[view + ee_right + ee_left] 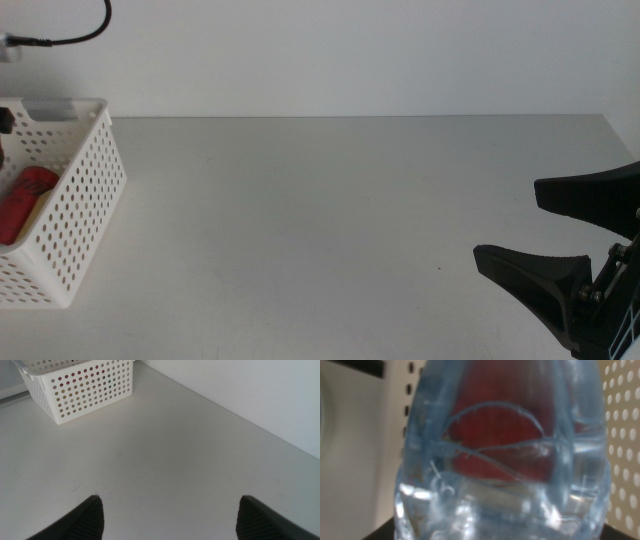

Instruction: Use arms to grab the bottles and put them into the dustbin to the left of the table.

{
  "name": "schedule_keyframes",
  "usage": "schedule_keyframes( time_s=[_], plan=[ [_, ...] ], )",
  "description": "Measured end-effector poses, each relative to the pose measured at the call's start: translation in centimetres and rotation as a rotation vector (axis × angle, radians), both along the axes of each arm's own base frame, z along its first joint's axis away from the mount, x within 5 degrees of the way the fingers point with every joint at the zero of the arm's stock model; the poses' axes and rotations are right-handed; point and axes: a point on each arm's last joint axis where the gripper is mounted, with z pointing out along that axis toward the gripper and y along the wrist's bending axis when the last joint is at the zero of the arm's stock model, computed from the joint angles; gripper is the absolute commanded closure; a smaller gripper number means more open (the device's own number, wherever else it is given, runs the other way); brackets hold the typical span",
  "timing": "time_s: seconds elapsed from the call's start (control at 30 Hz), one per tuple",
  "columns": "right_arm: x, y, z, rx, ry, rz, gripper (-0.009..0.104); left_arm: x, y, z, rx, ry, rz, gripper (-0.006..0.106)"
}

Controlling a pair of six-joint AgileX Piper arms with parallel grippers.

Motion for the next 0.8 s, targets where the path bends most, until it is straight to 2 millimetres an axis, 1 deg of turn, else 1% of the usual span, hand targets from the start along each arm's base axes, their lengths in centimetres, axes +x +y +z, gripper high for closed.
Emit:
schedule_keyframes(
  time_s=[0.2,0.33,0.4,0.47,0.53,0.6,0.8],
  plan=[
    [0.0,0.0,0.0,0.000,0.000,0.000,0.027,2.4,0.4,-4.7,-0.059,0.068,0.003,0.102],
    [0.0,0.0,0.0,0.000,0.000,0.000,0.027,3.0,0.4,-6.7,-0.093,0.117,0.008,0.101],
    [0.0,0.0,0.0,0.000,0.000,0.000,0.027,3.2,0.4,-7.5,-0.106,0.139,0.010,0.098],
    [0.0,0.0,0.0,0.000,0.000,0.000,0.027,3.3,0.4,-8.0,-0.112,0.158,0.003,0.092],
    [0.0,0.0,0.0,0.000,0.000,0.000,0.027,3.3,0.4,-8.2,-0.114,0.163,-0.007,0.084],
    [0.0,0.0,0.0,0.000,0.000,0.000,0.027,3.4,0.3,-8.2,-0.116,0.164,-0.027,0.072],
    [0.0,0.0,0.0,0.000,0.000,0.000,0.027,3.4,0.1,-8.2,-0.130,0.167,-0.073,0.022]
  ],
)
